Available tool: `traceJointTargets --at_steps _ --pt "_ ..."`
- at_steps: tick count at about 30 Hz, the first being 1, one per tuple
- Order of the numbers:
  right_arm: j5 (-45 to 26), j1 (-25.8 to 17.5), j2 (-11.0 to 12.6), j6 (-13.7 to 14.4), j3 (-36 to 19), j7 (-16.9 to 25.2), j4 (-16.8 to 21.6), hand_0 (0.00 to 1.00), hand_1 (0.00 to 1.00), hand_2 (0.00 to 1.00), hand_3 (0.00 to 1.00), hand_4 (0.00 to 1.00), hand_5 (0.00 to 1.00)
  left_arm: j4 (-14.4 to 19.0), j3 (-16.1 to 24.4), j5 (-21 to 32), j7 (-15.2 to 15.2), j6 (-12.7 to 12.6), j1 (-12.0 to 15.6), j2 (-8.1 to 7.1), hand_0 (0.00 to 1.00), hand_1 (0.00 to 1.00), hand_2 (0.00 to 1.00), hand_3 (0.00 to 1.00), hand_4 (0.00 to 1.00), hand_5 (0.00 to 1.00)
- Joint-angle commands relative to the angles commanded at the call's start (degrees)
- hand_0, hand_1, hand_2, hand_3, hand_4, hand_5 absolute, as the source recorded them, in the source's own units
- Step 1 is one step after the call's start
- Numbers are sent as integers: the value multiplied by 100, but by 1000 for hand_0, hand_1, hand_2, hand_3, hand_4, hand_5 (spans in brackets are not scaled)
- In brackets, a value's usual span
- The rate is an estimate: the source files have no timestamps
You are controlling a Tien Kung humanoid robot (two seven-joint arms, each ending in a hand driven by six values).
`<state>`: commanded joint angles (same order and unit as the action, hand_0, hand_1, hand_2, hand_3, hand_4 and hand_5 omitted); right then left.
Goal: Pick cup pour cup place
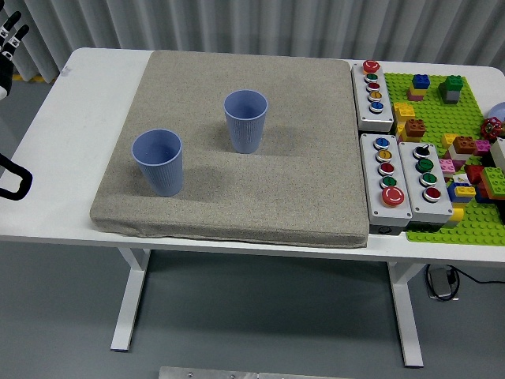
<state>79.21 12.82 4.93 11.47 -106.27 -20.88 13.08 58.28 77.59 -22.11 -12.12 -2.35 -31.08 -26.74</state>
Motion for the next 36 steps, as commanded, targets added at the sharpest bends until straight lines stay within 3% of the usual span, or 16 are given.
traceJointTargets --at_steps 36 --pt "-72 -102 -14 -52 26 -38 -8 694 663 615 615 2 349 71 -111 -139 41 -45 -5 31 813 841 958 954 858 998"
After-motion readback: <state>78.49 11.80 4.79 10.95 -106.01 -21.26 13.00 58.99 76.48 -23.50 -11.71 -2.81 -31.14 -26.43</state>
